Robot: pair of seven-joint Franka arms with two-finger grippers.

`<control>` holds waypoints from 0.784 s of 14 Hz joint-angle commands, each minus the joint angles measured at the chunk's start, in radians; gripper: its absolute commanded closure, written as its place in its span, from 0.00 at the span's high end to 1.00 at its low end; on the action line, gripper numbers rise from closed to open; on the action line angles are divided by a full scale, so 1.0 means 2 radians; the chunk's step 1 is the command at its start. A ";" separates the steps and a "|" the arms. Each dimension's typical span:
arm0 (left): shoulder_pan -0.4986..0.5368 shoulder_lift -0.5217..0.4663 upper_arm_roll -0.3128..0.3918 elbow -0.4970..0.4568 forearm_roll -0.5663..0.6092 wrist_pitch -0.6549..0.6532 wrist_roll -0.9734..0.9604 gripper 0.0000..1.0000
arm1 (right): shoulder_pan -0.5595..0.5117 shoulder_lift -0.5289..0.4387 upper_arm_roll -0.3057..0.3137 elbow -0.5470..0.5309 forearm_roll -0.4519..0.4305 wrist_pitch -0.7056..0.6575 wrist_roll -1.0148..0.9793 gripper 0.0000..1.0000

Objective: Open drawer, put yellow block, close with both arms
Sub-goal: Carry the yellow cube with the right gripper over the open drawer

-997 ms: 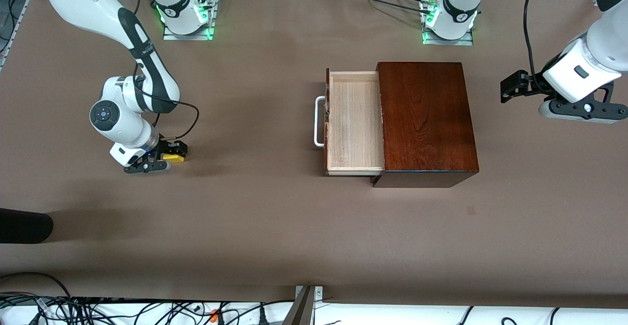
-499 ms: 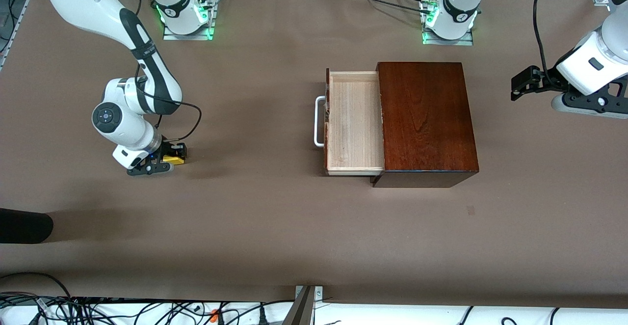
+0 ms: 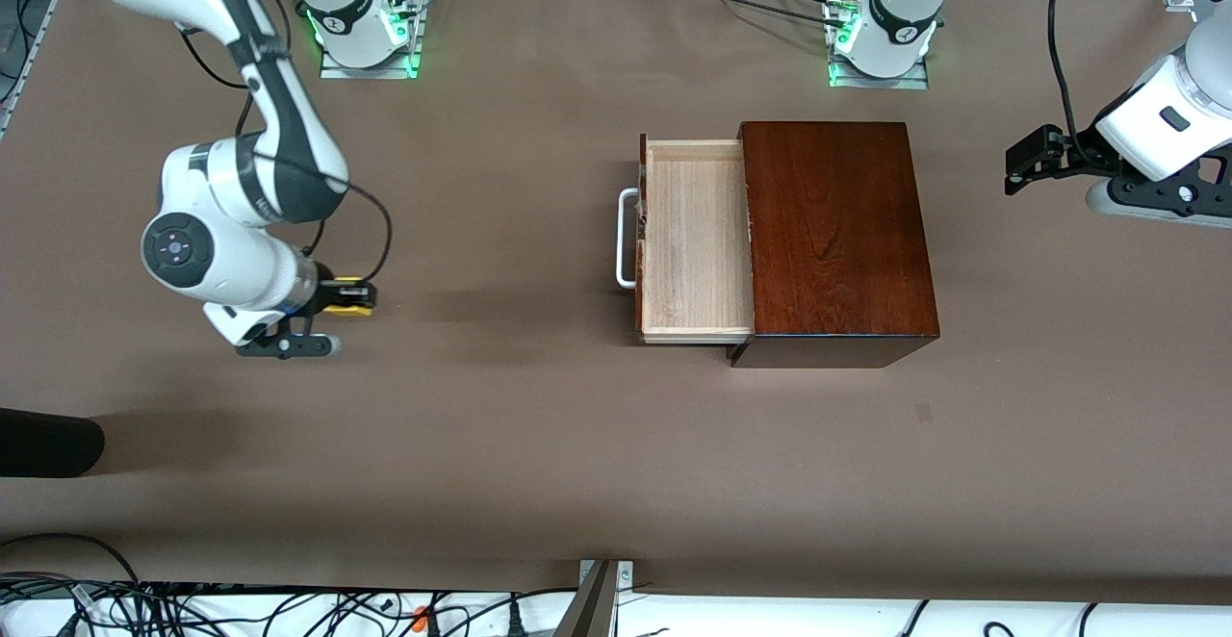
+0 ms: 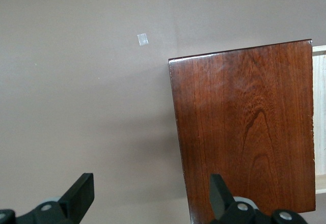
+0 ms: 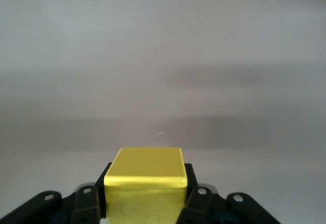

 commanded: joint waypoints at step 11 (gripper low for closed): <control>0.001 -0.003 0.001 -0.001 -0.005 0.004 -0.016 1.00 | 0.131 0.012 0.088 0.132 0.080 -0.036 0.533 0.17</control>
